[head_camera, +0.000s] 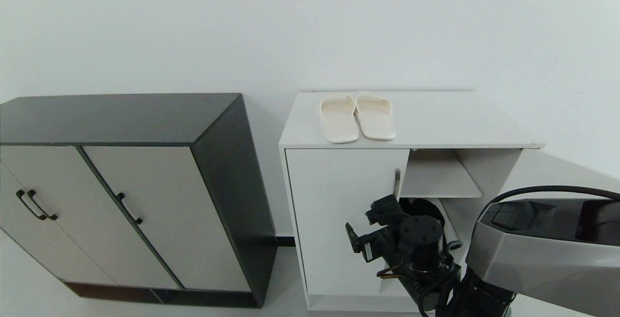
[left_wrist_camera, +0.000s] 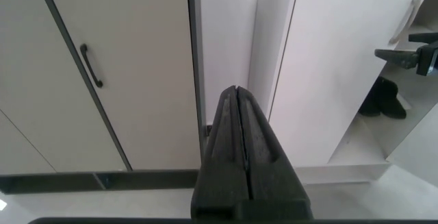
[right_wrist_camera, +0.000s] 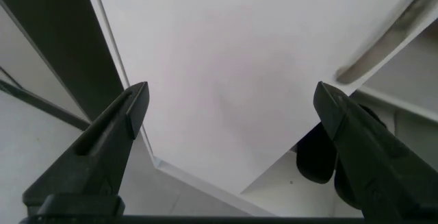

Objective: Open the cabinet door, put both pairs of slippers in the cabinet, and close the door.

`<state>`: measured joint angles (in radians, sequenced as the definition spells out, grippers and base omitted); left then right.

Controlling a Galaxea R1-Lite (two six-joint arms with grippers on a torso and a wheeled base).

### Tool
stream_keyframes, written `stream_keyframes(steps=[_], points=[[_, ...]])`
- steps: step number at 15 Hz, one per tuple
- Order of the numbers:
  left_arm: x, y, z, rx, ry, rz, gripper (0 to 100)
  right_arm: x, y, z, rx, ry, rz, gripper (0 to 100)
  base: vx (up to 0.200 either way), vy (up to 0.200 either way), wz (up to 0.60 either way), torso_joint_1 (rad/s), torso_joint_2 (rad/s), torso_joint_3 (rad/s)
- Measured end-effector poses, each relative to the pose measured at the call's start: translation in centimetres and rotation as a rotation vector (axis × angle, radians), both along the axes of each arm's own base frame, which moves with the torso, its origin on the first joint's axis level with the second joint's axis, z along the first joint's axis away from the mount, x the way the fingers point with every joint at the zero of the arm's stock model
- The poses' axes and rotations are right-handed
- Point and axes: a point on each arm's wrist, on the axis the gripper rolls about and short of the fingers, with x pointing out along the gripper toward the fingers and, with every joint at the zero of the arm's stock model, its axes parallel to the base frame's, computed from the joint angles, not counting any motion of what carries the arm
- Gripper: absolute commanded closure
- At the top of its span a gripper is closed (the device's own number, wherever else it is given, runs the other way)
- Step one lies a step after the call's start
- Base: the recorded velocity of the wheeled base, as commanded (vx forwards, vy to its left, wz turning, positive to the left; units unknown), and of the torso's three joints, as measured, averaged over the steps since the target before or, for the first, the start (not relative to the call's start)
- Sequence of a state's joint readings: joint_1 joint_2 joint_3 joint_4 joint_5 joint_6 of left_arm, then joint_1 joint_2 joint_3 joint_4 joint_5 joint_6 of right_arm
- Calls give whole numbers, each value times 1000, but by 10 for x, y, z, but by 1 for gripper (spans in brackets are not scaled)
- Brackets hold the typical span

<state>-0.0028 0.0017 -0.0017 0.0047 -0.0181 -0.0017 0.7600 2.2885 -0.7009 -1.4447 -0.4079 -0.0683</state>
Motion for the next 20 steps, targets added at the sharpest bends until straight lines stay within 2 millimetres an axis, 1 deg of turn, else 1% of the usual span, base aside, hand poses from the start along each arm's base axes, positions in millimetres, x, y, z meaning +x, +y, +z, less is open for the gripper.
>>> stream_keyframes(steps=[6,8,10,12,14,15,17,19,20], points=[[0,0,0,0,0,-1,100,0,0,0,0,-2,-1,0,0,0,0,250,-565,-324],[0,0,0,0,0,-1,100,1,0,2,-8,-31,-3,0,0,0,0,281,-601,-330],[0,0,0,0,0,-1,100,4,-2,2,-18,-90,-7,0,0,0,0,80,-203,-100],[0,0,0,1,0,-1,100,8,-5,-3,-47,-95,-19,0,0,0,0,0,0,0],[0,0,0,0,1,-1,100,9,-7,-1,-36,-97,-23,0,0,0,0,0,0,0],[0,0,0,0,1,-1,100,9,-8,2,-36,-91,-26,0,0,0,0,0,0,0],[0,0,0,3,1,-1,100,5,-8,11,-34,-16,-22,0,0,0,0,0,0,0],[0,0,0,3,1,-1,100,-6,-4,24,-37,115,-12,0,0,0,0,0,0,0],[0,0,0,4,1,0,100,-13,-1,35,-28,172,-8,0,0,0,0,0,0,0]])
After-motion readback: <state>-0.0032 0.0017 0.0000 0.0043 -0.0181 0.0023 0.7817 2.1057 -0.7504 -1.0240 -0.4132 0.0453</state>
